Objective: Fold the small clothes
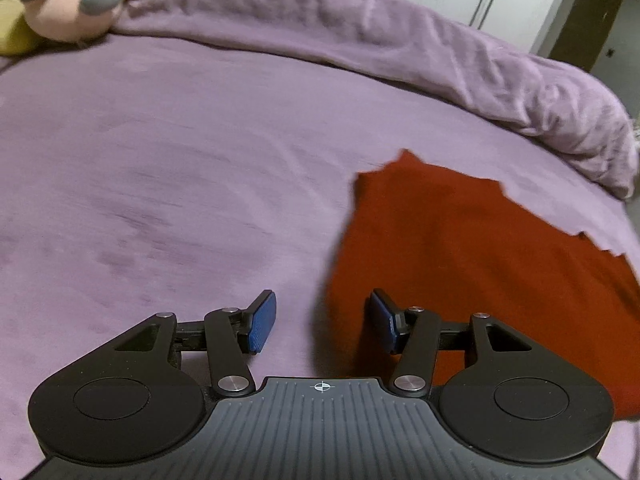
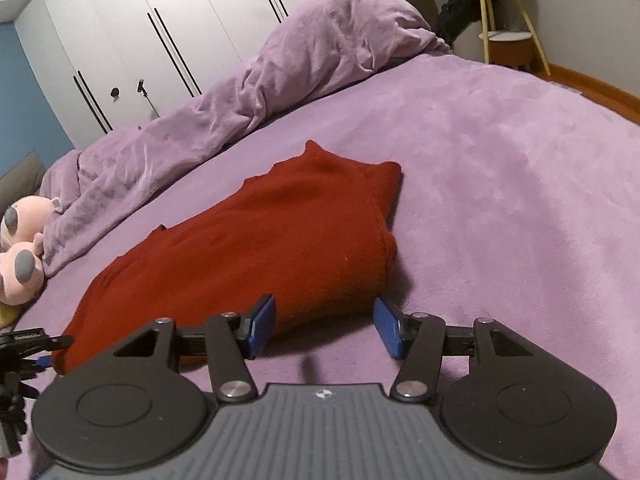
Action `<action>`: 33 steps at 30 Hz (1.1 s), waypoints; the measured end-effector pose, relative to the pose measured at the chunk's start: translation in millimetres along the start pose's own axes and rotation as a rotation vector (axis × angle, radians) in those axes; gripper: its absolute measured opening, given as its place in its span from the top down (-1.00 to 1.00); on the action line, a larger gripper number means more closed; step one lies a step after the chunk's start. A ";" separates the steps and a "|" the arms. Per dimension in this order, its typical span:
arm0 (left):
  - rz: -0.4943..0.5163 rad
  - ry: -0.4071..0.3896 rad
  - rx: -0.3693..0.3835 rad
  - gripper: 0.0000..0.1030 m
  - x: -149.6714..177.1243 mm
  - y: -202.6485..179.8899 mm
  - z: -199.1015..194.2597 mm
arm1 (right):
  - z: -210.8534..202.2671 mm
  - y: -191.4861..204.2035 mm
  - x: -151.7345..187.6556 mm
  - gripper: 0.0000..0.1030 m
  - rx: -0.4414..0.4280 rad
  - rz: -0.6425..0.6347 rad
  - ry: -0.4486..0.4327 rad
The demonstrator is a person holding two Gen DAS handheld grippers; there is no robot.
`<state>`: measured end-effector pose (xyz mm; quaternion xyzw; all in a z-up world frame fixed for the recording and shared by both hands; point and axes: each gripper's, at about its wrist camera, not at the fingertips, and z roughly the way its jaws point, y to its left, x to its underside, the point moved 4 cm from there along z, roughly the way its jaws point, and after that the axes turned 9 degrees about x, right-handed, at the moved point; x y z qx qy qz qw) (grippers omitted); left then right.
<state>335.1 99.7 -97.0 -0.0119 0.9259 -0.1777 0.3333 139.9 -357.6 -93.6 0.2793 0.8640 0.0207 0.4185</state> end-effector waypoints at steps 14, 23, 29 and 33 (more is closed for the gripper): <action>-0.267 0.084 0.326 -0.12 14.2 4.6 13.0 | -4.7 31.4 6.0 -0.12 -0.050 -0.034 -0.021; -0.448 0.058 0.427 -0.09 5.3 5.3 47.5 | 18.8 130.0 19.8 0.86 -0.144 -0.215 0.039; -0.427 0.058 0.430 -0.03 0.5 3.8 54.7 | 36.0 191.1 26.8 0.87 -0.183 -0.258 0.001; -0.473 0.035 0.443 -0.03 -0.5 11.1 55.0 | 56.3 208.9 34.3 0.87 -0.170 -0.251 0.022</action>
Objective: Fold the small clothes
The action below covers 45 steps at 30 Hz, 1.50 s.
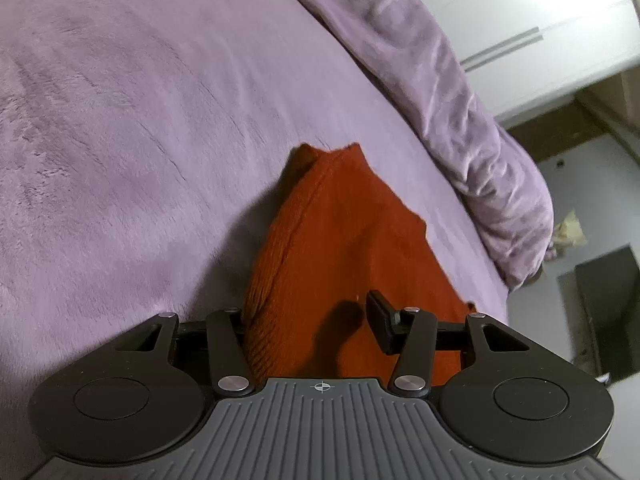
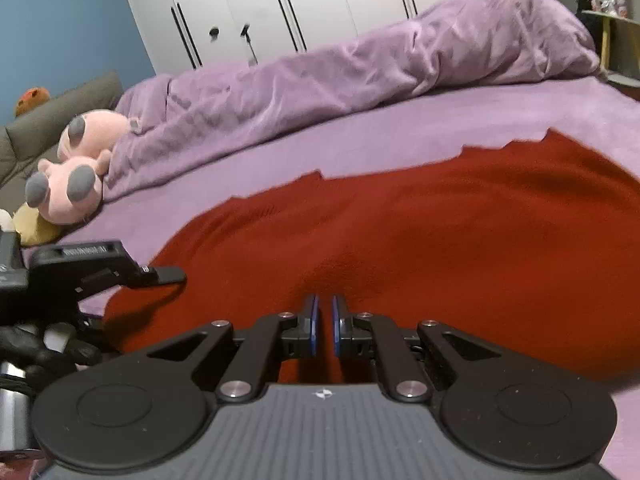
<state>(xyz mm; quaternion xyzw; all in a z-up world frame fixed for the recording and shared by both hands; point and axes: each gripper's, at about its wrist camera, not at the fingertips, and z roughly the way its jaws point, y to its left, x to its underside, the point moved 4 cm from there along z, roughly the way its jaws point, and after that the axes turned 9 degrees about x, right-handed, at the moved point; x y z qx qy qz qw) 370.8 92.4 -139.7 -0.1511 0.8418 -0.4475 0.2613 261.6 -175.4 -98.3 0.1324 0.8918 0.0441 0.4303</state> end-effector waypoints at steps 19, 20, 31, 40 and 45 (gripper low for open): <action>0.029 -0.031 -0.007 0.61 -7.6 -29.0 -12.6 | -23.4 -13.2 -5.1 0.86 0.006 -0.025 -0.045; 0.063 -0.035 0.005 0.68 -8.2 -41.0 -14.7 | -30.1 -21.9 -5.7 0.86 0.016 -0.014 -0.053; 0.408 0.148 0.047 0.88 68.9 -163.8 59.8 | -87.7 -114.9 -2.0 0.86 0.098 0.126 -0.124; 0.375 -0.131 -0.109 0.12 27.2 -117.7 -4.2 | -82.2 -145.3 28.9 0.76 0.018 0.214 -0.007; 0.257 -0.083 -0.149 -0.06 8.3 -70.6 -18.6 | -70.1 -142.4 36.1 0.73 -0.016 0.271 0.032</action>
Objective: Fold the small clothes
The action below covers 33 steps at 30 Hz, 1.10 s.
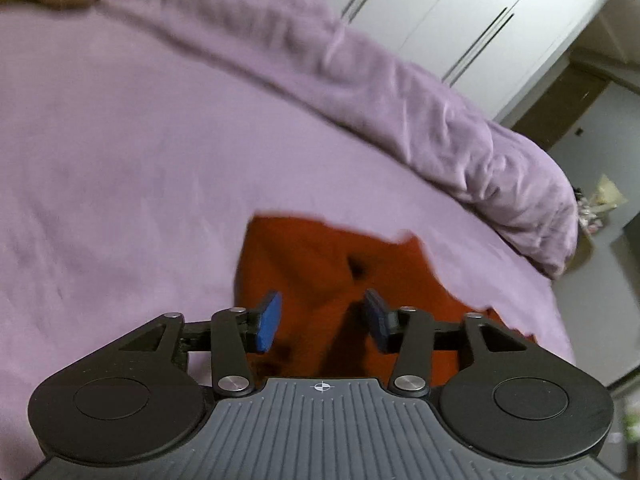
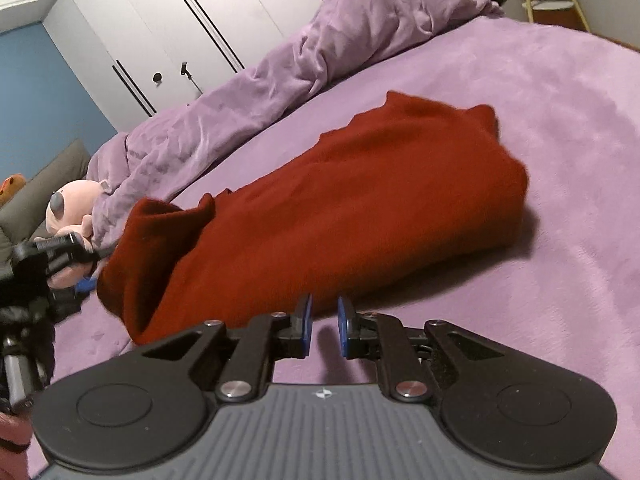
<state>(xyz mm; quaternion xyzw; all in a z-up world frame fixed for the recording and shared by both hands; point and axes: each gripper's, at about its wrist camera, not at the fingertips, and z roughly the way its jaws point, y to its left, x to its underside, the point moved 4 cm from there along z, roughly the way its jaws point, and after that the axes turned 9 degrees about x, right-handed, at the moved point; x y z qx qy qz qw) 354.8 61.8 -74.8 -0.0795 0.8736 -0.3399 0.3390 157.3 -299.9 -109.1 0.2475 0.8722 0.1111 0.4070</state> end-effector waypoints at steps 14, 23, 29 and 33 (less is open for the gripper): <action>-0.324 0.059 0.175 -0.52 18.2 66.2 22.9 | 13.9 34.3 10.4 0.55 -0.020 -0.082 0.041; -0.394 0.041 0.243 0.66 14.3 56.6 36.8 | 13.3 43.7 13.8 0.54 -0.022 -0.120 0.046; -0.174 0.028 0.347 0.66 -8.0 -37.5 9.0 | 1.7 26.6 -0.6 0.54 0.000 -0.091 -0.020; 0.042 0.130 0.397 0.66 18.8 -130.3 23.4 | -3.3 10.7 -12.0 0.54 0.017 -0.023 -0.058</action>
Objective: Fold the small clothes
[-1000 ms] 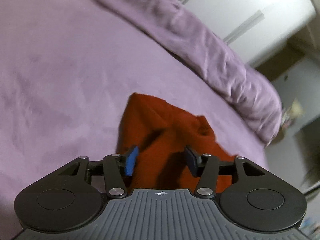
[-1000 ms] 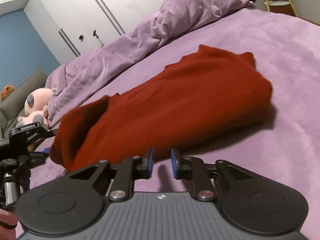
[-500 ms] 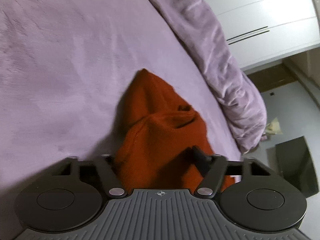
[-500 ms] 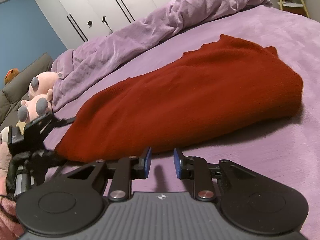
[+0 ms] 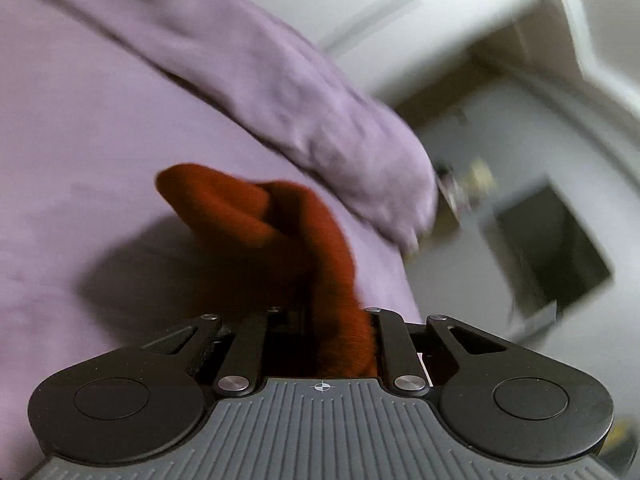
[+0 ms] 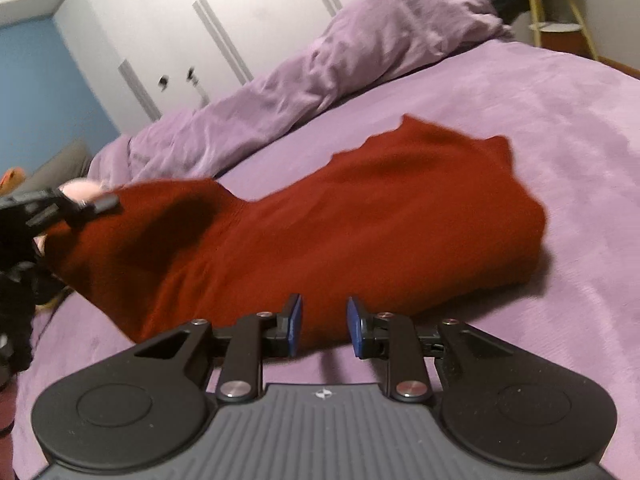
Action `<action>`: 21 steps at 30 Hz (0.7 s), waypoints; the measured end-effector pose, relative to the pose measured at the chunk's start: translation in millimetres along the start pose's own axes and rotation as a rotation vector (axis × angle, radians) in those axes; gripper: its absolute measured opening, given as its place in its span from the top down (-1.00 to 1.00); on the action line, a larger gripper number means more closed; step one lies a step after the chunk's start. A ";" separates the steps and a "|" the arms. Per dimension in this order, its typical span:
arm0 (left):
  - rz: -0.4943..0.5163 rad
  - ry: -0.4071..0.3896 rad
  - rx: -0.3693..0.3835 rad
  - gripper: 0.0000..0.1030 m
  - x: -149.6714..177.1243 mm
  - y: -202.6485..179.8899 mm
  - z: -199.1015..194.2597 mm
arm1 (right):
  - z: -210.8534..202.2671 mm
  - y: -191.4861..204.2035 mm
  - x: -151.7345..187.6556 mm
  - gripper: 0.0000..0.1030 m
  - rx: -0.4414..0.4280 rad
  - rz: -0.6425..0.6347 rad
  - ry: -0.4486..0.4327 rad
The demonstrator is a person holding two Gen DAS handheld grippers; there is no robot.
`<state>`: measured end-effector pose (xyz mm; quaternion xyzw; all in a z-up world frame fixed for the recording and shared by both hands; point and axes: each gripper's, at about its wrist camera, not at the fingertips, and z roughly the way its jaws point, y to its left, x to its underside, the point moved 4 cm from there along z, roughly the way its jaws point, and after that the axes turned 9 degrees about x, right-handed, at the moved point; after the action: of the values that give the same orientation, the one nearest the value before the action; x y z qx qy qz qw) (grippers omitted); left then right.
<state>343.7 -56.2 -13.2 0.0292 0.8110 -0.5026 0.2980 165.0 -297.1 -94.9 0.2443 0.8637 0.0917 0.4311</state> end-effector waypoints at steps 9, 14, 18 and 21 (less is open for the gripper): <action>0.022 0.214 -0.108 0.43 82.2 -15.6 68.6 | -12.0 -27.0 -10.5 0.54 0.012 0.057 -0.011; 0.051 0.052 -0.052 0.08 57.1 -29.4 -2.3 | -8.1 -39.9 -20.7 0.54 -0.019 0.068 0.025; 0.056 -0.025 -0.237 0.02 32.8 0.7 -29.2 | 2.5 -23.2 -47.3 0.54 -0.117 0.123 0.012; 0.023 0.001 -0.321 0.01 32.7 25.0 -24.2 | 8.9 6.9 -69.5 0.54 -0.208 0.109 -0.009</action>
<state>314.6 -32.0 -42.2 -0.0093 0.8806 -0.3630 0.3044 209.7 -326.4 -49.2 0.2453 0.8330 0.2033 0.4523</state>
